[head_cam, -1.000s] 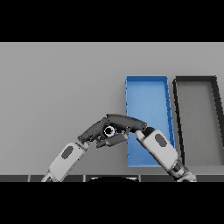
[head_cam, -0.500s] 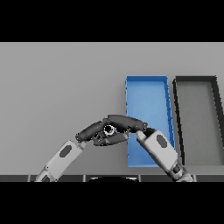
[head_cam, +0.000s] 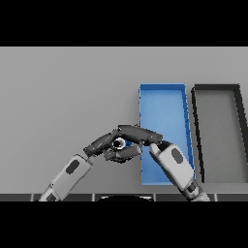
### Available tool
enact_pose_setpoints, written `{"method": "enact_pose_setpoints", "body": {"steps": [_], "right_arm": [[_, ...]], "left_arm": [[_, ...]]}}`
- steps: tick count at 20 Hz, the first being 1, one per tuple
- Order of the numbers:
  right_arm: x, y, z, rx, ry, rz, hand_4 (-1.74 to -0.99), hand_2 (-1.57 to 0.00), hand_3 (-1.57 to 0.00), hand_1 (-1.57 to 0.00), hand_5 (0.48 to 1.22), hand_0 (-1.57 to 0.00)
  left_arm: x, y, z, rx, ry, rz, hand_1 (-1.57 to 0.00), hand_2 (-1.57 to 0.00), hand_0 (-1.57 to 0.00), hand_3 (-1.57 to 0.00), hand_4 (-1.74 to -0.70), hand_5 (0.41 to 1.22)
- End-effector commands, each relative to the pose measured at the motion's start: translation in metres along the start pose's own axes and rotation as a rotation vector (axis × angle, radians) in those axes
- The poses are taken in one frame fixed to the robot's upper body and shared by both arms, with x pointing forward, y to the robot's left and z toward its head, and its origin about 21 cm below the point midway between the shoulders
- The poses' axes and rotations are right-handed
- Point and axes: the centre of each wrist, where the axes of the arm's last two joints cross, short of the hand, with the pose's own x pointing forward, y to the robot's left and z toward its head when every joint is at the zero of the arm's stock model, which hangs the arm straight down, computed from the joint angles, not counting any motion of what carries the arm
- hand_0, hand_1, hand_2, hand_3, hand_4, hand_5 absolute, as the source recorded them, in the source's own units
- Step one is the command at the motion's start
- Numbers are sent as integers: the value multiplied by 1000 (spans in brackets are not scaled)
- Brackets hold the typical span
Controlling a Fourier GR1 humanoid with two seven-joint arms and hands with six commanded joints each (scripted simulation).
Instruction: Pick up the blue pipe and place it into the blue bin.
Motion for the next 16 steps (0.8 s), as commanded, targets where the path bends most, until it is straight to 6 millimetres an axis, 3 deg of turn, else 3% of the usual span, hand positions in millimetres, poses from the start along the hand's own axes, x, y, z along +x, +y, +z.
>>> {"method": "enact_pose_setpoints", "body": {"steps": [1,6,10,13,16], "right_arm": [[1,-1,-1,-7,4,-7,-1490,-1570,-1570,-1570,1220,-1570],[13,-9,-3,-39,-24,-102,-1491,-1571,-1571,-1571,1221,-1571],[39,-21,2,-57,-38,-210,-1639,-1571,-1571,-1571,1221,-1571],[75,-44,3,-99,-85,-292,-1689,-1571,-1571,-1571,1171,-1571],[117,-72,6,-151,-199,-257,-1714,-1571,-1571,-1571,1134,-1571]], "left_arm": [[-1,-2,0,5,-3,6,-30,-27,-32,-29,-889,587],[-5,-1,3,19,48,17,-9,-8,-10,-9,-901,548],[-2,-3,2,6,67,25,-3,-3,-3,-3,-915,514],[-2,-4,2,-4,64,34,-1,-1,-1,-1,-920,503],[-3,-6,7,-3,71,33,0,0,0,0,-915,503]]}}
